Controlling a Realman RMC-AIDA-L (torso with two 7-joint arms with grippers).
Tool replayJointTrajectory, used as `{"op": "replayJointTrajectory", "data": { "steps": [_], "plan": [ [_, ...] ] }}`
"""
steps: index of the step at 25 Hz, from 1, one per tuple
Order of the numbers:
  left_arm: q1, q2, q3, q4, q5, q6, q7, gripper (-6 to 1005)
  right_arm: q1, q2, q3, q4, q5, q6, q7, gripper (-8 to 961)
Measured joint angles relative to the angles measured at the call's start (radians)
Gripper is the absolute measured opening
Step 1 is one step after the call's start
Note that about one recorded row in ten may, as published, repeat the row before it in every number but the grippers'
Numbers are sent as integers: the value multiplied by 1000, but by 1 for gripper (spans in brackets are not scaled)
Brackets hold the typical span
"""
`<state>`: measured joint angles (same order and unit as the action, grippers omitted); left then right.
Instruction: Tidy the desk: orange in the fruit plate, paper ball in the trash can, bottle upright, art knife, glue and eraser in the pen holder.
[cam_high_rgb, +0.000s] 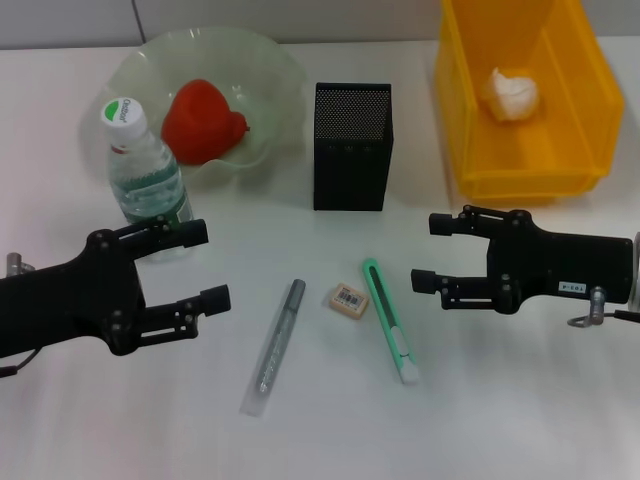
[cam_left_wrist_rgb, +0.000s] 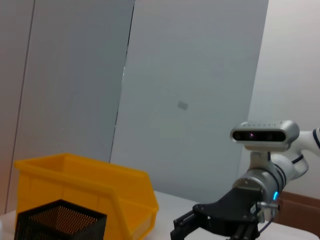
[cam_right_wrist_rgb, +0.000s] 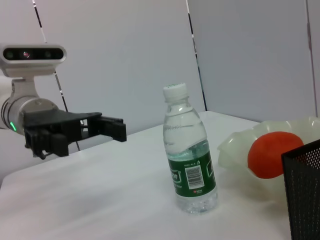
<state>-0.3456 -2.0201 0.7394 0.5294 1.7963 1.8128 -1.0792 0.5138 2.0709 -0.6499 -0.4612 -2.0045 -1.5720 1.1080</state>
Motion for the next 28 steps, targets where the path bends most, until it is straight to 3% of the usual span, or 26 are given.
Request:
{"op": "replayJointTrajectory", "data": {
  "steps": [17,28],
  "plan": [
    [-1,-32,7,-26,63,-61,92,791,13,-8,-3,-99,-6,-57,134,814],
    [4,-34,-5,-95,64,-107,172,788,54,-16,-40,-128,-11,-57,209,803]
  ]
}}
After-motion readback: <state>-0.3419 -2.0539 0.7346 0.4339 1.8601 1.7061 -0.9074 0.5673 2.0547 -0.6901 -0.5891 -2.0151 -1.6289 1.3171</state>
